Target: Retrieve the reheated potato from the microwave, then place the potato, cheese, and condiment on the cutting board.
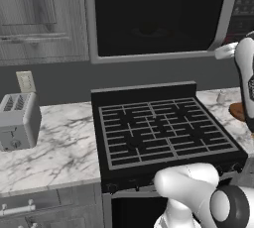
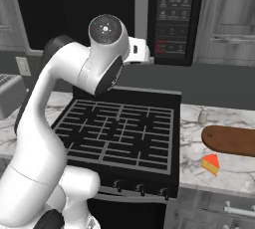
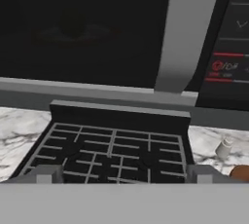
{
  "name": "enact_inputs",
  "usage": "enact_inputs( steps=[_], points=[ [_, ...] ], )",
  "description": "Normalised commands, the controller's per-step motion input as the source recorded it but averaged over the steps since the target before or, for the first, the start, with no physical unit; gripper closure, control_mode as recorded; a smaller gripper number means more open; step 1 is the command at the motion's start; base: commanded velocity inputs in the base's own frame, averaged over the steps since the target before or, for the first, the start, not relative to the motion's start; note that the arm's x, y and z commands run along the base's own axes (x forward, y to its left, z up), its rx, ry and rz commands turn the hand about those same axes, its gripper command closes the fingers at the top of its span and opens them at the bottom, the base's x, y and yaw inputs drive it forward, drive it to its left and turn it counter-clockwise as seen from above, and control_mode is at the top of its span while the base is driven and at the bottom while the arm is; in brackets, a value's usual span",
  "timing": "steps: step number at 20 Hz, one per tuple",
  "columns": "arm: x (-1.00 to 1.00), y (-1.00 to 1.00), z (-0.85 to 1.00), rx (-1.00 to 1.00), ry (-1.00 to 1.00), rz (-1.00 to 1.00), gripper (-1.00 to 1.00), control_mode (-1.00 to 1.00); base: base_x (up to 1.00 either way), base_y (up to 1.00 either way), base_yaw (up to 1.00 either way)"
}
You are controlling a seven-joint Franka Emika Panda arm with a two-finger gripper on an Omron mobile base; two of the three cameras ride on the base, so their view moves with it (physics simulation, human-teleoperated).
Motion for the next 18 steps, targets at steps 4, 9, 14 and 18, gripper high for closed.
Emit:
enact_inputs(
  steps=[4, 9, 14, 18],
  points=[
    [0.33, -0.11, 0.44, 0.0, 0.0, -0.06, -1.0, -1.0, 0.0, 0.0, 0.0],
    [0.36, -0.19, 0.24, 0.0, 0.0, -0.09, -1.0, -1.0, 0.0, 0.0, 0.0],
    [0.43, -0.14, 0.13, 0.0, 0.0, -0.09, -1.0, -1.0, 0.0, 0.0, 0.0],
    [0.42, -0.09, 0.12, 0.0, 0.0, -0.06, -1.0, -1.0, 0.0, 0.0, 0.0]
  ],
)
